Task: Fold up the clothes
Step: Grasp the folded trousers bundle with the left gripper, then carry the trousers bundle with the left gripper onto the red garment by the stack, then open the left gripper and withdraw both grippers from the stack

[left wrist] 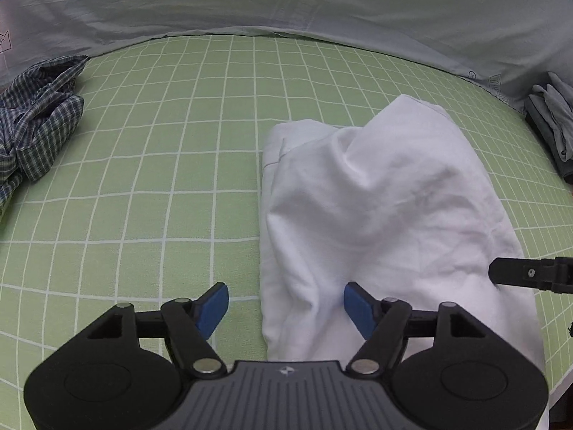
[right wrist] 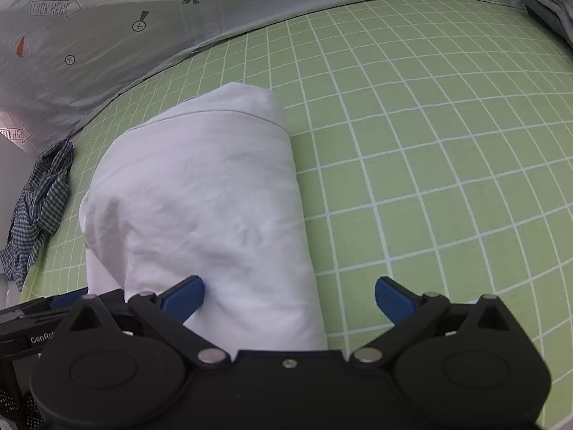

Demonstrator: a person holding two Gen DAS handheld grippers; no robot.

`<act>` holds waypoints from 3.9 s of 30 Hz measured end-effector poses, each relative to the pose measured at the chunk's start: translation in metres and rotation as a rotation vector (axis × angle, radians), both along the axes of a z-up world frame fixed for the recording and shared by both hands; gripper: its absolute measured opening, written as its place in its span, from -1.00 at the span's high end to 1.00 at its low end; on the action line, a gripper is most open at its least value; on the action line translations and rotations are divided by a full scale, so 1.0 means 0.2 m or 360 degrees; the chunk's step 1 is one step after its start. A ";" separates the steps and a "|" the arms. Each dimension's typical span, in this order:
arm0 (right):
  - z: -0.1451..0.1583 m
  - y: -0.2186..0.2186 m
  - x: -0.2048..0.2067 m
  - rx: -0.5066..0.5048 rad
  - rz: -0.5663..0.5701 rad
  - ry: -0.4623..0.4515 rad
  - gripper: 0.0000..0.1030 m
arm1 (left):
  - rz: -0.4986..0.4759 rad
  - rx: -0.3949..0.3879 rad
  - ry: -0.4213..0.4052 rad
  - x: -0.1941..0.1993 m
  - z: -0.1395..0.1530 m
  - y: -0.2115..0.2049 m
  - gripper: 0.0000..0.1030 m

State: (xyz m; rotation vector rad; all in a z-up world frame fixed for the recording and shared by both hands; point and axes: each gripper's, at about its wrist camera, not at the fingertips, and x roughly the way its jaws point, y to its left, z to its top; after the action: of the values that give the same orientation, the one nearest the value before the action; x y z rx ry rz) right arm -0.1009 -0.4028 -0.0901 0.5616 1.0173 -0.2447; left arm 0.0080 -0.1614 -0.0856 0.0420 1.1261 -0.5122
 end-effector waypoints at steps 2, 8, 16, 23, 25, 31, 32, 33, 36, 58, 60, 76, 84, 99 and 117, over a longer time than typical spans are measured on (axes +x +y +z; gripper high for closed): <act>-0.04 -0.02 0.00 0.0059 -0.0014 -0.0026 -1.00 | 0.0004 -0.0052 0.0078 0.02 -0.03 0.03 -0.43; -0.13 -0.06 -0.01 0.0310 -0.0096 -0.0101 -1.00 | 0.0002 -0.0245 0.0247 0.06 -0.10 0.08 -0.42; -0.05 0.02 -0.06 0.0348 -0.0098 -0.0293 0.09 | -0.0024 -0.0251 0.0177 0.01 -0.04 0.05 0.44; 0.06 -0.10 -0.31 0.0345 -0.0346 -0.0400 0.26 | -0.0194 -0.0301 0.0107 -0.07 0.10 -0.18 0.65; 0.09 -0.18 -0.40 0.0336 -0.0395 -0.0452 0.26 | -0.0260 -0.0327 0.0068 -0.12 0.15 -0.29 0.65; 0.13 -0.63 -0.75 0.0274 -0.0512 -0.0587 0.26 | -0.0378 -0.0395 -0.0039 -0.37 0.25 -0.85 0.65; 0.14 -0.75 -0.82 0.0271 -0.0528 -0.0603 0.26 | -0.0389 -0.0403 -0.0052 -0.43 0.25 -0.96 0.65; 0.15 -0.86 -0.88 0.0271 -0.0530 -0.0610 0.26 | -0.0391 -0.0410 -0.0059 -0.48 0.25 -1.06 0.65; 0.17 -1.26 -1.08 0.0256 -0.0490 -0.0594 0.26 | -0.0351 -0.0419 -0.0043 -0.70 0.26 -1.41 0.65; 0.31 -3.14 -1.67 0.0146 -0.0359 -0.0485 0.24 | -0.0481 -0.0398 0.0042 -1.38 0.19 -3.23 0.65; 0.29 -3.25 -1.60 0.0090 -0.0279 -0.0449 0.22 | -0.0464 -0.0383 0.0039 -1.37 0.15 -3.34 0.64; 0.36 -3.01 -1.46 -0.0855 -0.0385 -0.0338 -0.58 | -0.0613 -0.0237 -0.0252 -1.28 0.17 -3.26 -0.14; 0.07 -2.80 -1.29 -0.0864 -0.0237 -0.0122 -0.77 | -0.0445 -0.0493 -0.0535 -1.27 0.37 -3.07 -0.76; 0.48 -2.04 -1.57 -0.0954 -0.0499 -0.0437 -0.99 | -0.0355 -0.0539 -0.0893 -1.56 0.72 -2.39 -1.00; 0.41 -1.09 -1.95 -0.0975 -0.0659 -0.0274 -0.99 | -0.0580 -0.0422 -0.0713 -1.78 0.54 -1.57 -1.00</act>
State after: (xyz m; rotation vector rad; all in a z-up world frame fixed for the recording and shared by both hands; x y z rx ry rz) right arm -0.4908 -0.6208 -0.0088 0.2188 0.6020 -0.8287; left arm -0.3481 -0.4756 0.0218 0.1266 0.6051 -0.9237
